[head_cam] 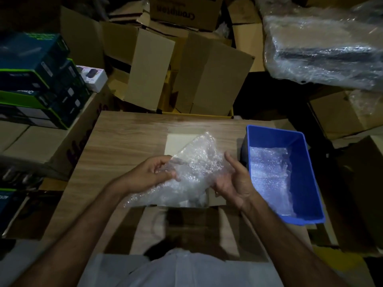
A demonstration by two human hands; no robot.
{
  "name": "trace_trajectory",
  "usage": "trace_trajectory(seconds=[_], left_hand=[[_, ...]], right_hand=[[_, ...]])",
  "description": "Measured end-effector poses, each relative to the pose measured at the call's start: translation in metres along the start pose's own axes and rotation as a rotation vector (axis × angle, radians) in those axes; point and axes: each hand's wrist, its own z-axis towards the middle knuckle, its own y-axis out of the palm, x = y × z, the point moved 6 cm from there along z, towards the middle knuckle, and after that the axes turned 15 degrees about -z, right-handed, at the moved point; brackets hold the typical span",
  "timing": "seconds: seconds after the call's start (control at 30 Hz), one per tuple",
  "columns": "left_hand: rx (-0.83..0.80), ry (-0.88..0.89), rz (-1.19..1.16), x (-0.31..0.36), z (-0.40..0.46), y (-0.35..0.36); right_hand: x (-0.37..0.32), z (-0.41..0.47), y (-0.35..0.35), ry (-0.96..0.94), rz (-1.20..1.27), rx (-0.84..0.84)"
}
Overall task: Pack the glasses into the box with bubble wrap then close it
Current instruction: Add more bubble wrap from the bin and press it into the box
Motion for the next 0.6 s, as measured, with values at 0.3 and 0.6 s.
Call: trace_trajectory(seconds=[0.3, 0.6], left_hand=[[0.061, -0.251, 0.311, 0.0, -0.006, -0.024], [0.45, -0.161, -0.313, -0.044, -0.034, -0.045]], right_hand=[[-0.027, 0.002, -0.018, -0.06, -0.842, 0.3], [-0.034, -0.013, -0.023, -0.219, -0.995, 0.338]])
